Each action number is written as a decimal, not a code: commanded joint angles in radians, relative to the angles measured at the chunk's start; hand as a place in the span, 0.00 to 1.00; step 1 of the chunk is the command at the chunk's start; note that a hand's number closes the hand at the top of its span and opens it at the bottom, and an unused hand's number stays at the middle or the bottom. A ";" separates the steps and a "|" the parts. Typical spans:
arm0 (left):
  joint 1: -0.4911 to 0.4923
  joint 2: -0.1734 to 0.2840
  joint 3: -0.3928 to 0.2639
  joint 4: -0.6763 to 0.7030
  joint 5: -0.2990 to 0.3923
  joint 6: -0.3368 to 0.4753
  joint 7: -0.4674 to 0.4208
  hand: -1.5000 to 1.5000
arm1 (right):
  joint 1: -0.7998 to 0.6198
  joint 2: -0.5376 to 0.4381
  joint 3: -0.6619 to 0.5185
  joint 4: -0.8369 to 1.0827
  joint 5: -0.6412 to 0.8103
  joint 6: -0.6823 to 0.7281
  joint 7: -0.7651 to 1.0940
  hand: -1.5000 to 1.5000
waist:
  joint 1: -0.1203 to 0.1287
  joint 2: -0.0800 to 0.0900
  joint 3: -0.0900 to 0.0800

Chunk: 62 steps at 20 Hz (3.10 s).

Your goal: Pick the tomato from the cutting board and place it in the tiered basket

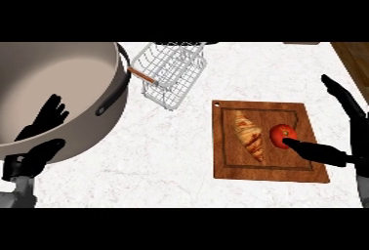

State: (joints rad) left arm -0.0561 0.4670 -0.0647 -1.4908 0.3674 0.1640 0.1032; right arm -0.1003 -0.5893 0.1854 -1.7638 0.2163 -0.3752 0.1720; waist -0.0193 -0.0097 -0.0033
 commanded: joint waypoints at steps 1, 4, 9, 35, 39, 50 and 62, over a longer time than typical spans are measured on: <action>-0.003 -0.033 -0.068 -0.029 -0.021 -0.011 0.021 0.50 | 0.019 -0.199 0.037 -0.065 0.121 0.139 0.171 0.00 | -0.015 -0.001 -0.004; -0.009 -0.016 -0.066 -0.050 -0.029 -0.010 0.028 0.50 | 0.015 -0.314 0.091 -0.114 0.102 0.334 0.282 0.00 | -0.008 -0.002 -0.005; -0.018 -0.009 -0.069 -0.045 -0.019 -0.041 0.037 0.50 | -0.049 -0.327 0.197 -0.256 0.041 0.540 0.562 0.00 | 0.017 0.006 -0.002; 0.033 -0.075 -0.022 -0.066 -0.072 -0.093 0.030 0.50 | -0.173 0.024 0.218 0.154 0.417 0.454 0.594 0.00 | 0.026 0.010 0.004; -0.036 -0.090 -0.022 -0.032 -0.100 -0.084 0.056 0.50 | -0.116 0.013 0.228 0.132 0.480 0.456 0.567 0.00 | 0.017 0.010 0.003; 0.029 -0.119 -0.001 -0.042 -0.114 -0.117 0.019 0.50 | -0.171 0.027 0.205 0.256 0.448 0.649 0.477 1.00 | 0.024 0.011 0.003; -0.014 -0.130 0.036 -0.047 -0.112 -0.134 0.062 0.50 | -0.128 0.073 0.203 0.210 0.685 0.446 0.417 1.00 | 0.014 0.009 0.003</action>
State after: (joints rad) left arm -0.0316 0.3514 0.0011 -1.5615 0.2552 0.0819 0.1686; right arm -0.2393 -0.5172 0.4105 -1.5285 0.8483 0.1179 0.5912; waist 0.0059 -0.0067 -0.0050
